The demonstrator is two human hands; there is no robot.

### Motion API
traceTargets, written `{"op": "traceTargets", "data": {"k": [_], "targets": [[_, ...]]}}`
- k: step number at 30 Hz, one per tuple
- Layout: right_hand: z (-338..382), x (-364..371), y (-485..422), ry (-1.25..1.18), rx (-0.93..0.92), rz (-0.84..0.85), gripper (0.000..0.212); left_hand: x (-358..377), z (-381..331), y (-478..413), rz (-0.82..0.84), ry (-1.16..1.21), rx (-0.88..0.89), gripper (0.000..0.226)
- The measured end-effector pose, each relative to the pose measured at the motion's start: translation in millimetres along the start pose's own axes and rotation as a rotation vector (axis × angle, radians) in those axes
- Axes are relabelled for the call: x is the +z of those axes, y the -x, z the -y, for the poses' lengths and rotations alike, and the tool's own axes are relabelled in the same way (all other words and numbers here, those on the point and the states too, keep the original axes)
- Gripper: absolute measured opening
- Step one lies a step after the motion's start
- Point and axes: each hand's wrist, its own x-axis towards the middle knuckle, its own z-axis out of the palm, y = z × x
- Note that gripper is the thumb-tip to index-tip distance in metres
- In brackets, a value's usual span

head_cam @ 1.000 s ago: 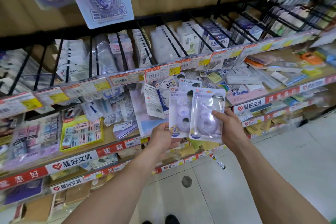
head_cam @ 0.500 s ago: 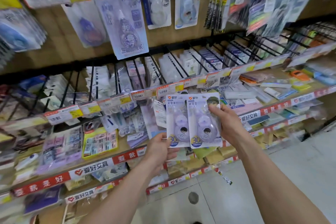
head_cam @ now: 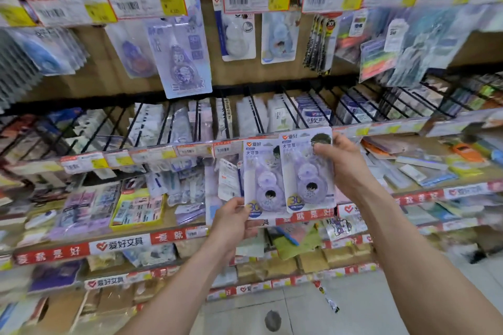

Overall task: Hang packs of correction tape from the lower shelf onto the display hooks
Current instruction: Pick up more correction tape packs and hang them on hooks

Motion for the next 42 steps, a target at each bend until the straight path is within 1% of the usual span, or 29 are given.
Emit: {"op": "traceTargets", "data": {"k": [2, 5, 8, 11, 13, 15, 16, 24, 26, 28, 33, 36, 40, 42], "targets": [[9, -1, -4, 0.001, -0.018, 0.005, 0.015, 8, -7, 1, -0.008, 0.016, 0.020, 0.018], [20, -3, -8, 0.014, -0.039, 0.008, 0.008, 19, -17, 5, -0.007, 0.046, 0.053, 0.015], [30, -5, -14, 0.032, -0.059, 0.017, 0.016, 27, -24, 6, -0.016, 0.046, 0.096, 0.015], [36, -4, -16, 0.042, -0.060, 0.019, 0.014, 32, -29, 8, -0.029, 0.039, 0.128, 0.016], [38, -5, -18, 0.048, -0.070, 0.019, 0.006, 36, -33, 10, -0.036, 0.041, 0.141, 0.018], [40, -7, -22, 0.062, -0.090, 0.002, 0.020, 38, -37, 13, -0.054, 0.057, 0.159, 0.019], [43, -7, -23, 0.072, -0.100, -0.003, 0.022, 39, -39, 14, -0.060, 0.062, 0.171, 0.019], [62, 1, -37, 0.020, -0.114, 0.019, 0.014, 40, -51, 15, -0.086, 0.079, 0.204, 0.016], [65, 1, -40, 0.028, -0.121, 0.021, 0.015, 43, -57, 18, -0.085, 0.079, 0.222, 0.024], [66, 1, -44, 0.039, -0.133, 0.021, 0.016, 44, -60, 17, -0.085, 0.081, 0.222, 0.028], [77, 7, -57, -0.014, -0.187, 0.025, 0.008, 41, -65, 13, -0.095, 0.078, 0.222, 0.022], [93, 14, -69, -0.038, -0.222, 0.009, 0.006, 35, -67, 9, -0.104, 0.087, 0.237, 0.019], [117, 26, -86, -0.017, -0.279, 0.028, 0.015, 27, -69, 4, -0.120, 0.084, 0.251, 0.021], [124, 32, -95, -0.009, -0.293, 0.031, 0.014, 23, -70, 5, -0.125, 0.089, 0.257, 0.020]]}}
